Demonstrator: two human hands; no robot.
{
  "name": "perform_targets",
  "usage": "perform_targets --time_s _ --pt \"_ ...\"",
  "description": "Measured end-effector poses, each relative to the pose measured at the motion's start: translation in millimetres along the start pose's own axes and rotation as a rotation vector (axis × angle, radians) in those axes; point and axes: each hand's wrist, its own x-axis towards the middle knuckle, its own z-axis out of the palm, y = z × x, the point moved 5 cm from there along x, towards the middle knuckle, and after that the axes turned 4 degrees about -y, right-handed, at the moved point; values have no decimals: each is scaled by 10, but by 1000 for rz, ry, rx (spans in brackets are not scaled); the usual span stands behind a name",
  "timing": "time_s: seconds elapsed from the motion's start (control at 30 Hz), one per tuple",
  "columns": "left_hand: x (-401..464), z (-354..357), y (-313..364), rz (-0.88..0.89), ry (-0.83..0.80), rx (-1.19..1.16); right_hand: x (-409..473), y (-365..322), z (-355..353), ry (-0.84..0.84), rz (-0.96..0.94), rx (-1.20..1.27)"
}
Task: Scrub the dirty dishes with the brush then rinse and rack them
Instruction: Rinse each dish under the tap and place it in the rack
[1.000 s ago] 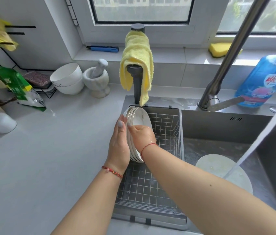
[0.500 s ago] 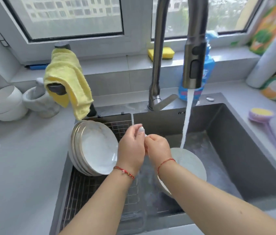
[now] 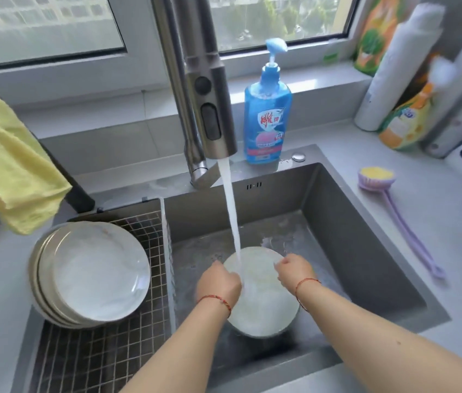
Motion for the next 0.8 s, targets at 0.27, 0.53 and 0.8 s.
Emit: perform_targets --time_s 0.27,0.53,0.8 --pt "234 497 -551 -218 -149 244 362 609 29 -123 166 -536" --pt "346 578 -610 -255 -121 267 436 611 46 -159 176 -591" --pt "335 553 -642 -261 -161 124 388 599 -41 -238 181 -510"
